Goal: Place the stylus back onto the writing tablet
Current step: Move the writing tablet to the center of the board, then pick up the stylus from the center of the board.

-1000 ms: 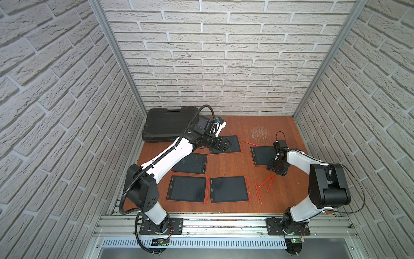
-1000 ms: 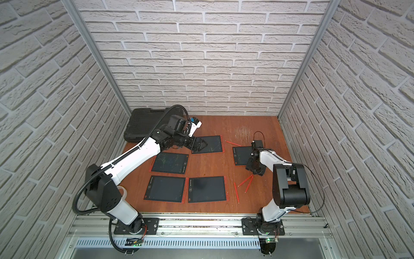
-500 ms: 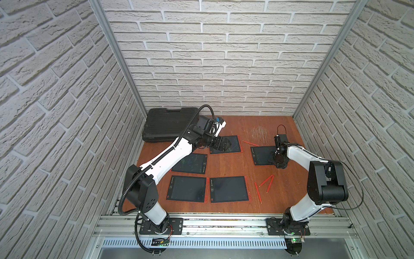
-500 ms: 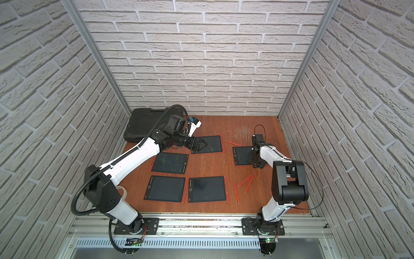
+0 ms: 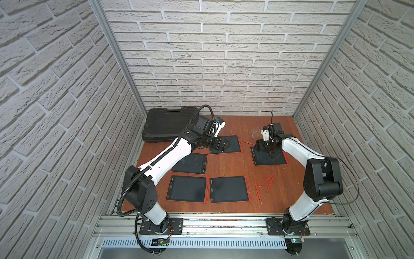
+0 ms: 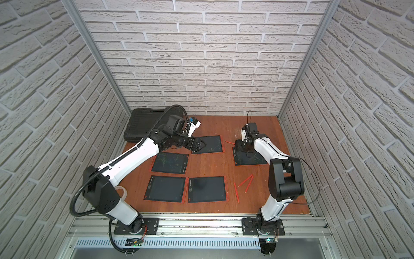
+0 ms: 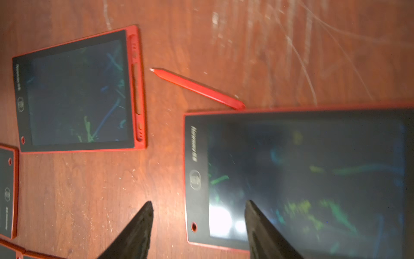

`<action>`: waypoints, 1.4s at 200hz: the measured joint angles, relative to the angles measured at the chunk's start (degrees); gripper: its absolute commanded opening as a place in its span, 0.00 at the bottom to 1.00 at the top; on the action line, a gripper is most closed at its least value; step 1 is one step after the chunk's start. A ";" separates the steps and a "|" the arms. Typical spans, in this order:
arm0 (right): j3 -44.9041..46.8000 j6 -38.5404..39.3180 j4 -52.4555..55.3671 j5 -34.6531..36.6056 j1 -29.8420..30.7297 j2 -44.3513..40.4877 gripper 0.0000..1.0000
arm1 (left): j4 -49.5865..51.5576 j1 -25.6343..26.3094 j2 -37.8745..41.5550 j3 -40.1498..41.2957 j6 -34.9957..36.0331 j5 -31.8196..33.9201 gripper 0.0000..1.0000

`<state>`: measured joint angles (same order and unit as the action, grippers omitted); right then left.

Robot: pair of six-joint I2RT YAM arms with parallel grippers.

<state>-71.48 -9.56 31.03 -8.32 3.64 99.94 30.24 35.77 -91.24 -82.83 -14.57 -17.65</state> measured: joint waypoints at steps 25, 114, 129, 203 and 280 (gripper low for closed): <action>-6.51 3.43 0.50 -0.39 1.31 5.88 0.68 | 0.04 0.00 0.42 0.00 0.02 0.07 0.98; -16.90 9.84 3.10 5.68 2.64 18.43 0.53 | 0.00 0.35 0.57 0.00 -0.02 -0.26 0.98; -18.01 10.27 3.34 6.78 2.69 19.63 0.52 | 0.00 0.68 0.57 0.00 -0.02 -0.31 0.98; -22.10 11.34 4.74 9.18 2.86 23.28 0.52 | 0.00 1.22 0.57 0.00 -0.02 -0.44 0.98; -25.94 11.98 6.19 9.42 3.26 26.67 0.50 | 0.00 1.22 0.57 0.00 0.00 -0.44 0.98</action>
<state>-97.43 2.42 37.21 1.10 6.90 126.61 30.24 36.99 -90.67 -82.83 -14.57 -18.09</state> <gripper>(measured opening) 0.502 0.983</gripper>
